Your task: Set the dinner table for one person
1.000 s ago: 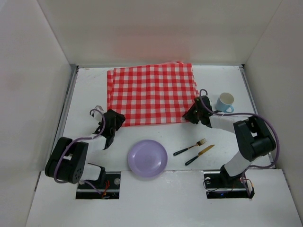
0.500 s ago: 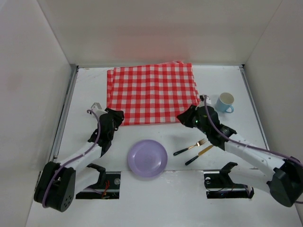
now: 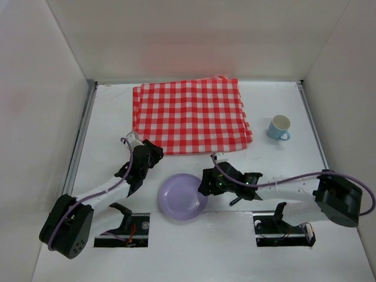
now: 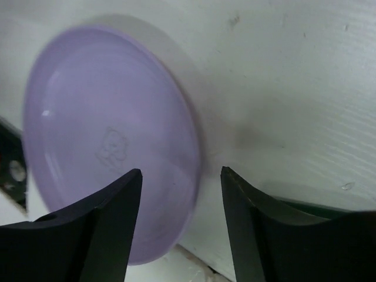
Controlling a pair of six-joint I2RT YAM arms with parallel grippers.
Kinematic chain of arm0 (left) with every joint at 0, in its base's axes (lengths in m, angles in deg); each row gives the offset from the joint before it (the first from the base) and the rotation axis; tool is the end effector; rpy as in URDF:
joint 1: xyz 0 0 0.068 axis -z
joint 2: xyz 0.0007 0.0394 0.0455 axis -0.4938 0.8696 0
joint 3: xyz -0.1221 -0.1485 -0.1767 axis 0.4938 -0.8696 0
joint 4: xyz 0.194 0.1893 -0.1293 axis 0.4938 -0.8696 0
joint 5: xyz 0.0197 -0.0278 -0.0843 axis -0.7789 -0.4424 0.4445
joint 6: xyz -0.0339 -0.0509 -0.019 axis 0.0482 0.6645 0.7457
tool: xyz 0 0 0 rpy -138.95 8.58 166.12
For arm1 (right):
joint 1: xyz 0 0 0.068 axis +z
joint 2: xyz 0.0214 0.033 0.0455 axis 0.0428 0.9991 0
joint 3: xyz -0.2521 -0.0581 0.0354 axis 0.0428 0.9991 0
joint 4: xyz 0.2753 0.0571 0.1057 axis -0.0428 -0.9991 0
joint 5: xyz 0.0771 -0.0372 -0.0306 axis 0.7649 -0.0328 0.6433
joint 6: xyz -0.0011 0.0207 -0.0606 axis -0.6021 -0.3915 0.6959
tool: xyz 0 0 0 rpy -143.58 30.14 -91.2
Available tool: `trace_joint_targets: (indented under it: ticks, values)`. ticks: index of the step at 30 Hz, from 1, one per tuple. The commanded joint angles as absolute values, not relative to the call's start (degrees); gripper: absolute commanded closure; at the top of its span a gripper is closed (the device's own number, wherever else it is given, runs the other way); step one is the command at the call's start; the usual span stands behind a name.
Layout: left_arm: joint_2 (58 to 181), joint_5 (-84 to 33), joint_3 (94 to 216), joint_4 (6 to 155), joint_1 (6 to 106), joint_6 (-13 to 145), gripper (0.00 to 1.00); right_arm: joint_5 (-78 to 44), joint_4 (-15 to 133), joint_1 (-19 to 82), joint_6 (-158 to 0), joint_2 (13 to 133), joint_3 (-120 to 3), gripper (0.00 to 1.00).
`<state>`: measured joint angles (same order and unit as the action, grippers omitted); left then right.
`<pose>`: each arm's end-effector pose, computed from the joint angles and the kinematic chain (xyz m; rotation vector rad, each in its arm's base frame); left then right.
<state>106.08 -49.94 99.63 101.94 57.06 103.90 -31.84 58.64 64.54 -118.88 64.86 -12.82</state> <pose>0.2368 -0.1074 0.1336 -0.5578 1.8897 -0.6162 0.1397 0.2504 0.1198 -0.2602 2.4488 0.7736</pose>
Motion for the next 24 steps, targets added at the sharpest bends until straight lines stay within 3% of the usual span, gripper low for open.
trace_joint_targets:
  ticks: [1, 3, 6, 7, 10, 15, 24]
  values:
    - [104.9, -52.4, 98.6, 101.9, 57.5, 102.4, 0.58, -33.8, 60.4, 65.9, -119.8, 69.5, -16.2, 0.42]
    - [104.4, -52.6, 98.4, 101.3, 57.5, 101.9, 0.57, -33.7, 60.9, 66.2, -119.8, 72.6, -17.4, 0.56]
    - [101.6, -52.8, 97.5, 101.1, 57.0, 101.3, 0.57, -33.9, 60.5, 66.5, -120.3, 74.2, -19.0, 0.88]
    - [99.8, -53.3, 97.1, 101.1, 56.4, 101.2, 0.57, -33.3, 60.5, 66.4, -120.4, 73.6, -19.3, 0.92]
    - [93.8, -56.3, 95.4, 100.9, 54.1, 100.9, 0.57, -31.5, 60.3, 65.6, -119.4, 69.1, -20.9, 0.93]
    - [85.9, -61.1, 92.8, 100.7, 49.2, 101.9, 0.56, -28.4, 58.8, 52.8, -114.9, 69.7, -28.6, 0.93]
    - [93.3, -59.8, 90.2, 110.5, 49.2, 100.9, 0.56, -25.3, 55.8, 32.1, -113.7, 96.2, -58.1, 0.92]
